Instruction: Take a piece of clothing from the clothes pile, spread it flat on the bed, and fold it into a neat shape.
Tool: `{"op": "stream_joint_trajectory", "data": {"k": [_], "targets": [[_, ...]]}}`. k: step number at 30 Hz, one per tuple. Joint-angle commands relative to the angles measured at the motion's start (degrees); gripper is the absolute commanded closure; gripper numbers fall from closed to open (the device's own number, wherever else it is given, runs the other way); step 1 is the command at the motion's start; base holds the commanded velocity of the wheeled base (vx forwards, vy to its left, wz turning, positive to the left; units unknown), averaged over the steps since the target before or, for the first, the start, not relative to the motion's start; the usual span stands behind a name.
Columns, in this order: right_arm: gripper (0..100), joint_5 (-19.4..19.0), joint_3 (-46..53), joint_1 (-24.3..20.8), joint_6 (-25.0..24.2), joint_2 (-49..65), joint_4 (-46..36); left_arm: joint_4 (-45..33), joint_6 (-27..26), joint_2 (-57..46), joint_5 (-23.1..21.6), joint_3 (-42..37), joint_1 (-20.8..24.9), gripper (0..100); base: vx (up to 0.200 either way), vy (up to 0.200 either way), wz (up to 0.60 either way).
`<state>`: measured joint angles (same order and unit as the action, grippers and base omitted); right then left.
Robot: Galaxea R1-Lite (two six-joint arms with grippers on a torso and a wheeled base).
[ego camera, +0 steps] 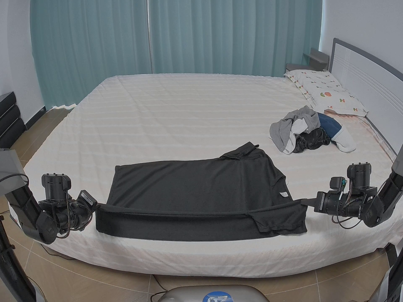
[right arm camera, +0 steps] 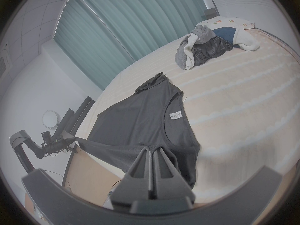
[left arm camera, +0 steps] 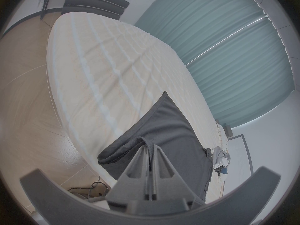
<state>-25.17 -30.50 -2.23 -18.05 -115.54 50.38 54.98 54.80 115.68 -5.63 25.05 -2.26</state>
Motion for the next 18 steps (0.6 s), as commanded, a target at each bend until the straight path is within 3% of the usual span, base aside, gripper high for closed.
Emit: {"op": "stream_joint_trajectory", "data": {"k": [1, 6, 11, 18], "targets": [[100, 1.9, -3.3, -0.8, -0.1, -5.1, -0.2, -0.1, 0.1, 4.4, 0.6, 2.4, 0.7, 100, 0.0, 0.0, 0.0], [100, 4.9, -6.8, -1.9, -0.8, -9.3, 0.7, 0.0, 0.7, 6.3, 0.7, 3.5, 0.8, 100, 0.0, 0.0, 0.0], [100, 5.0, -7.5, -3.7, -5.1, -9.7, 1.7, 0.0, 0.8, 8.2, 0.8, 5.1, 0.7, 100, 0.0, 0.0, 0.0], [100, 5.1, -7.7, -3.8, -5.6, -11.4, 4.2, 0.0, 2.2, 9.3, 0.8, 6.9, 0.8, 100, 0.0, 0.0, 0.0]]}}
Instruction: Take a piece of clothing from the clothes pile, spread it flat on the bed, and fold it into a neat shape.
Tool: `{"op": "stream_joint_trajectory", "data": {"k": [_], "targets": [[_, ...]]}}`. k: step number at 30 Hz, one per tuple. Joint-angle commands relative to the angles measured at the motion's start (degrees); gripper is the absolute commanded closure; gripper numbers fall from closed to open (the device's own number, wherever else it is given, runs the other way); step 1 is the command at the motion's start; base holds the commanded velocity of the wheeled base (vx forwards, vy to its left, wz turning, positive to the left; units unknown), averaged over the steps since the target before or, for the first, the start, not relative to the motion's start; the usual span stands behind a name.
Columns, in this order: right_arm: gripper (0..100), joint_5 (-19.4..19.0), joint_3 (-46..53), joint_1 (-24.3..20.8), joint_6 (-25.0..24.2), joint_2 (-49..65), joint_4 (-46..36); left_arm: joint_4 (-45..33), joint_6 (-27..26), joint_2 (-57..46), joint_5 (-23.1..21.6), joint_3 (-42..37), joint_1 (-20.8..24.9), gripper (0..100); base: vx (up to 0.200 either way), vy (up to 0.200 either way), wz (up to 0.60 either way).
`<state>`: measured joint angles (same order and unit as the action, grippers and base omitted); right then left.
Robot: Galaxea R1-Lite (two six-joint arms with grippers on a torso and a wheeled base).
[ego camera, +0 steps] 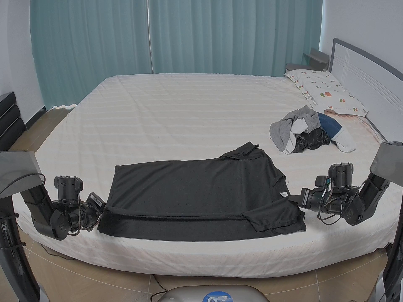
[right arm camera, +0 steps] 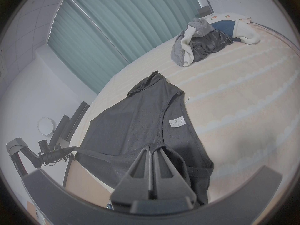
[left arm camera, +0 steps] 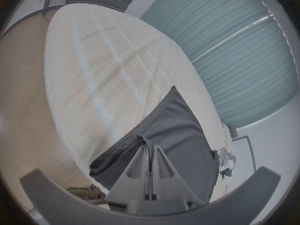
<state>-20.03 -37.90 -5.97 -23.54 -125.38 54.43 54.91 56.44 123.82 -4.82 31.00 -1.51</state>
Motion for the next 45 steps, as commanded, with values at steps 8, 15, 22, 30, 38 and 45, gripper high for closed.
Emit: {"op": "stream_joint_trajectory", "data": {"k": [8, 15, 22, 30, 38, 45], "targets": [[100, 1.6, -3.2, 0.1, -3.5, -3.6, 0.1, 0.0, 2.7, 1.8, 0.2, 2.0, -0.3, 100, 0.0, 0.0, 0.0], [100, 2.2, -5.1, 0.1, -5.2, -5.5, 0.2, 0.3, 2.6, 3.0, 0.4, 2.7, -0.4, 100, 0.0, 0.0, 0.0], [100, 2.2, -6.7, 0.1, -9.0, -6.6, 0.2, 0.3, 2.6, 3.7, 1.5, 3.2, -0.3, 100, 0.0, 0.0, 0.0], [100, 2.2, -8.2, 0.2, -11.0, -8.3, 0.2, 0.4, 2.6, 4.1, 1.6, 3.3, -0.1, 100, 0.0, 0.0, 0.0], [0, 2.2, -8.2, 0.3, -11.1, -8.3, 0.2, 0.5, 2.5, 4.1, 1.6, 3.3, -0.1, 0, 0.0, 0.0, 0.0], [0, 2.2, -6.5, 1.2, -12.3, -6.7, 0.5, 0.6, 2.7, 4.0, 1.5, 3.1, -0.2, 0, 0.0, 0.0, 0.0]]}}
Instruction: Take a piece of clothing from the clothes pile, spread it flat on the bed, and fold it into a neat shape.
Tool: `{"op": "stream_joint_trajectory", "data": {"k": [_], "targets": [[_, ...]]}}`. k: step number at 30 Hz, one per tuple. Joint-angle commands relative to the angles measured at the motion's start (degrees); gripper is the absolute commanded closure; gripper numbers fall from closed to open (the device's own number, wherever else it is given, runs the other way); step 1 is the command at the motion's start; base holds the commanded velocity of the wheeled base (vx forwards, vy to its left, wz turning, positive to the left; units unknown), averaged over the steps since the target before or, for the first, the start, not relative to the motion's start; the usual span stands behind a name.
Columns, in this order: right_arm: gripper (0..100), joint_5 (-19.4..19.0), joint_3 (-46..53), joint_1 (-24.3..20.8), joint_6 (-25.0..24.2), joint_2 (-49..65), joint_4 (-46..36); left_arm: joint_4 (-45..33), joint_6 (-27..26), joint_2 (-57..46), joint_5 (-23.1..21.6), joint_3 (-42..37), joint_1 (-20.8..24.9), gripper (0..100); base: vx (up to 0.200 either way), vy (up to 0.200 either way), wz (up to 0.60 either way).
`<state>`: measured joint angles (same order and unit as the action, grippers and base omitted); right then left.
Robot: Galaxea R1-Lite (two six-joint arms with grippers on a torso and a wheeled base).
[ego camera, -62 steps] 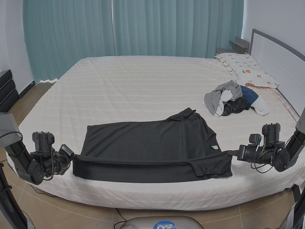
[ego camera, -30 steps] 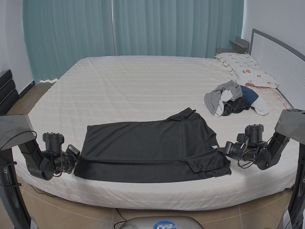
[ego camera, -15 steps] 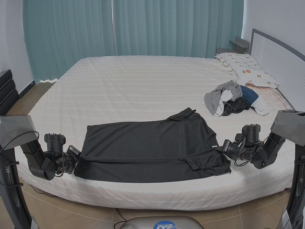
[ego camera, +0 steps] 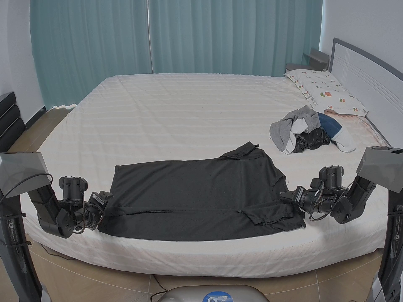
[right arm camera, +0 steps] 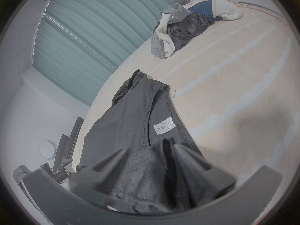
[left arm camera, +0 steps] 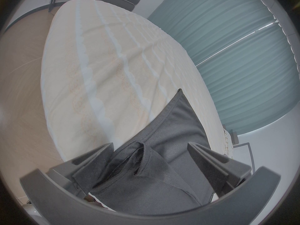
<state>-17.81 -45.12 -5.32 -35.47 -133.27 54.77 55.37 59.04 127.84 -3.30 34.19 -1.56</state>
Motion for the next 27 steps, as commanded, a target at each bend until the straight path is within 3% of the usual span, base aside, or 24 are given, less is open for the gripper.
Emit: {"op": "stream_joint_trajectory", "data": {"k": [1, 4, 6, 13, 15, 19, 27], "targets": [[0, 0.0, 1.3, 1.4, -2.2, 3.1, 1.0, 0.1, 0.4, -0.1, -0.2, -0.2, -0.5, 0, 0.0, 0.0, 0.0], [0, 0.0, 2.2, 1.9, -4.0, 4.9, 1.6, 0.1, 1.0, -0.3, -0.3, -0.2, -0.6, 0, 0.0, 0.0, 0.0], [0, 0.0, 7.5, 1.5, -7.8, 10.7, 1.6, 0.2, 5.5, -1.6, -1.7, 0.0, -1.9, 0, 0.0, 0.0, 0.0], [0, 0.1, 17.3, -3.3, -11.7, 16.4, 1.8, 0.4, 5.7, -4.5, -6.6, -2.9, -3.0, 0, 0.0, 0.0, 0.0], [0, 0.1, 18.7, -5.4, -18.0, 16.5, 1.9, 1.4, 5.8, -5.6, -8.0, -4.6, -3.2, 0, 0.0, 0.0, 0.0], [0, 1.5, 18.6, -7.2, -24.1, 15.5, 1.9, 5.1, 5.5, -5.1, -7.9, -5.8, -3.1, 0, 0.0, 0.0, 0.0], [0, 8.0, 17.5, -11.9, -23.9, 8.6, 4.7, 9.0, 3.9, -3.9, -8.1, -8.0, -2.7, 0, 0.0, 0.0, 0.0]]}}
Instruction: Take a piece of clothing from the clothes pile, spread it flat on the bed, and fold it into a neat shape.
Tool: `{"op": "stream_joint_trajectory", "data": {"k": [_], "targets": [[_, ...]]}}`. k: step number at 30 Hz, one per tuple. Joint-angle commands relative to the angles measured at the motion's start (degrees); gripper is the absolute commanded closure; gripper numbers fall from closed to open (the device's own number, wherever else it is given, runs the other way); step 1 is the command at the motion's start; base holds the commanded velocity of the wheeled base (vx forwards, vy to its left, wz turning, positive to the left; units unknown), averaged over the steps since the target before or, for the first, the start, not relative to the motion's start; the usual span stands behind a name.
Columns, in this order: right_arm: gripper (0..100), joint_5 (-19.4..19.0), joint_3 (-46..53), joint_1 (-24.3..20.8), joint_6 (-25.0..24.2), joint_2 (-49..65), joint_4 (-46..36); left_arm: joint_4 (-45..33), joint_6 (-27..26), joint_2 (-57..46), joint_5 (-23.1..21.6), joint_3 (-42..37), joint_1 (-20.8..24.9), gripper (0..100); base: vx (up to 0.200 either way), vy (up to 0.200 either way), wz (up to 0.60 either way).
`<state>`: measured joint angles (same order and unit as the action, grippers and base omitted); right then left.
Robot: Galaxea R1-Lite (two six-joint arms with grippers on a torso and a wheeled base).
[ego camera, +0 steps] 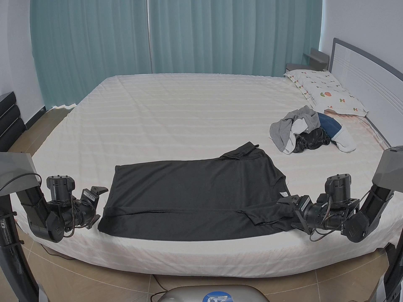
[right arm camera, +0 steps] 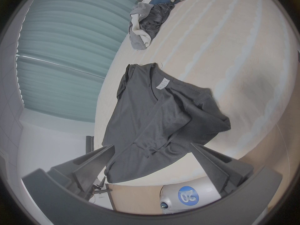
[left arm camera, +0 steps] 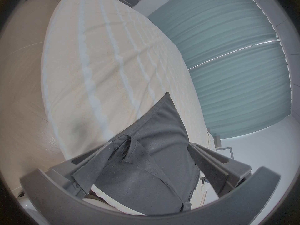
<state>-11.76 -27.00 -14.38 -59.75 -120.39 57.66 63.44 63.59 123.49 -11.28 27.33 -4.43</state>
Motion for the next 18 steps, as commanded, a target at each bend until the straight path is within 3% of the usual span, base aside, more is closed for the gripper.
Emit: {"op": "stream_joint_trajectory", "data": {"k": [1, 18], "targets": [[0, 2.5, -1.1, -3.2, 0.4, -5.1, 3.2, 0.9, -0.8, 0.5, -0.1, -1.1, 0.1, 0, 0.0, 0.0, 0.0], [0, 3.1, -4.9, -5.4, 0.1, -7.2, 4.7, 0.9, -1.3, 0.7, 0.0, -0.9, 0.4, 0, 0.0, 0.0, 0.0]]}}
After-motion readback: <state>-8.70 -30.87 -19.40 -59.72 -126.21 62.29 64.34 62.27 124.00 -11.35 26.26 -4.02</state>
